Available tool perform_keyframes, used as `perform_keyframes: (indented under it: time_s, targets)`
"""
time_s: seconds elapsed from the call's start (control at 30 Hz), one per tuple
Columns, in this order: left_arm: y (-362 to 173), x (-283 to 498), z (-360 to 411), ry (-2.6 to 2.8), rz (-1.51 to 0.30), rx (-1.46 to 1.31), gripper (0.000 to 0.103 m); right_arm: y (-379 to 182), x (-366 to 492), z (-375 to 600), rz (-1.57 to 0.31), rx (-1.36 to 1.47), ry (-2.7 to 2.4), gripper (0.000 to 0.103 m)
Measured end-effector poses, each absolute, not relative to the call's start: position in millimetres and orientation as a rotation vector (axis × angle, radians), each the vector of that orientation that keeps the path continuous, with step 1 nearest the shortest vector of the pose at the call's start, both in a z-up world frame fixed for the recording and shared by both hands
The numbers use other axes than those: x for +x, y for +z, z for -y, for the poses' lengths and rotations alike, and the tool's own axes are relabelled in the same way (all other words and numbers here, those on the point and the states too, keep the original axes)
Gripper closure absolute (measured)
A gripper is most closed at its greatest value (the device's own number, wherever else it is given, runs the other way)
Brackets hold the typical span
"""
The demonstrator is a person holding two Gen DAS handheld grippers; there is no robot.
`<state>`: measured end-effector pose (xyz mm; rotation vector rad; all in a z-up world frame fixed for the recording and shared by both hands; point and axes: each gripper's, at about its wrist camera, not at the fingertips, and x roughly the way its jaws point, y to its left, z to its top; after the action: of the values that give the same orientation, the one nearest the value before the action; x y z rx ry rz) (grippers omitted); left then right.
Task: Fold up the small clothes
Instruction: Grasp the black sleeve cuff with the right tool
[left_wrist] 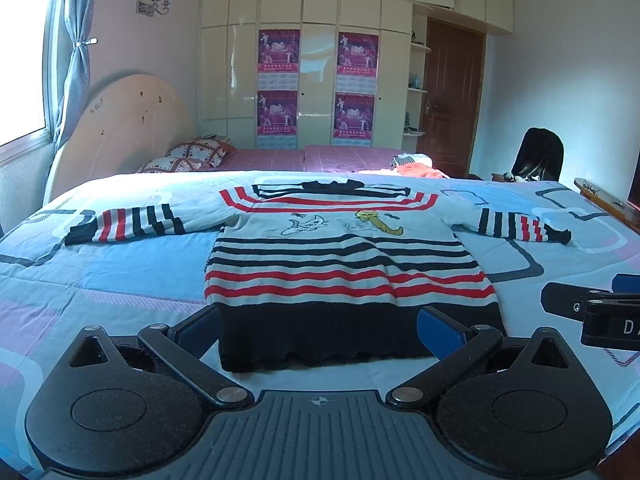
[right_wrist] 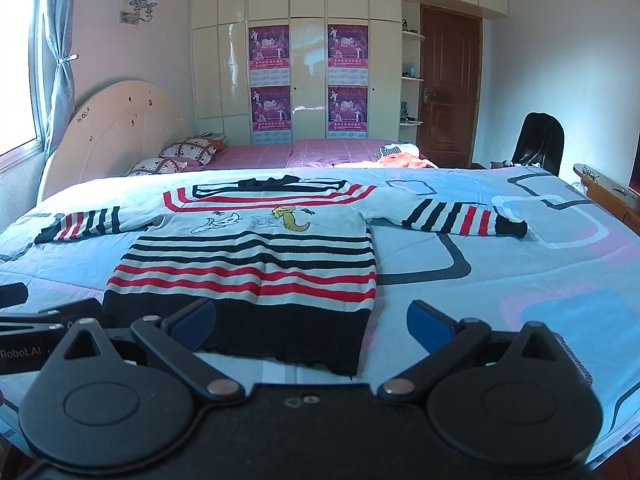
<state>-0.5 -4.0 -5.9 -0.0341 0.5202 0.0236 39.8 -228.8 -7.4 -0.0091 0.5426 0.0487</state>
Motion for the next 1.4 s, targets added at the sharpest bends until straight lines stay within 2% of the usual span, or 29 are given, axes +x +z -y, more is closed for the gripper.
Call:
perform_keyframes:
  time_s: [0.33, 0.6, 0.67, 0.7, 0.73, 0.83, 0.87, 1.07, 1.13, 1.23, 1.4]
  targets:
    - [0.5, 14.9, -3.4, -0.075, -0.504, -0.132, 0.000, -3.6, 49.6, 240.4, -0.491, 0.051, 0.026, 0.001]
    - [-13.1, 97.9, -18.0, -0.104, -0.541, -0.233, 0.000, -10.0, 106.0, 279.2, -0.464, 0.138, -0.032, 0.006]
    - [-17.0, 129.6, -17.3, -0.151, -0.552, -0.231, 0.000, -9.1, 130.0, 293.8, -0.458, 0.153, -0.068, 0.030]
    - [-18.9, 144.6, -15.5, -0.163, -0.557, -0.224, 0.000, -9.2, 143.9, 302.1, -0.466, 0.161, -0.087, 0.056]
    - [-20.1, 159.0, -12.4, -0.168, -0.561, -0.213, 0.000, -9.8, 157.1, 310.9, -0.476, 0.170, -0.112, 0.060]
    - [-21.7, 197.9, -2.1, -0.183, -0.564, -0.208, 0.000, -13.8, 190.7, 345.0, -0.466, 0.212, -0.207, 0.046]
    - [-22.2, 209.3, 1.5, -0.187, -0.571, -0.216, 0.000, -15.9, 200.7, 358.0, -0.460, 0.222, -0.241, 0.044]
    - [-37.8, 253.4, 29.9, -0.200, -0.622, -0.208, 0.000, -44.6, 255.2, 454.3, -0.480, 0.433, -0.360, 0.048]
    - [-45.5, 264.8, 38.9, -0.182, -0.639, -0.201, 0.000, -58.9, 272.4, 485.7, -0.491, 0.499, -0.394, 0.054]
    - [-54.0, 283.8, 53.4, -0.133, -0.645, -0.195, 0.000, -83.2, 298.5, 524.3, -0.504, 0.565, -0.420, 0.057]
    - [-66.4, 329.2, 77.7, -0.014, -0.658, -0.183, 0.000, -121.7, 335.6, 567.2, -0.535, 0.668, -0.407, 0.057]
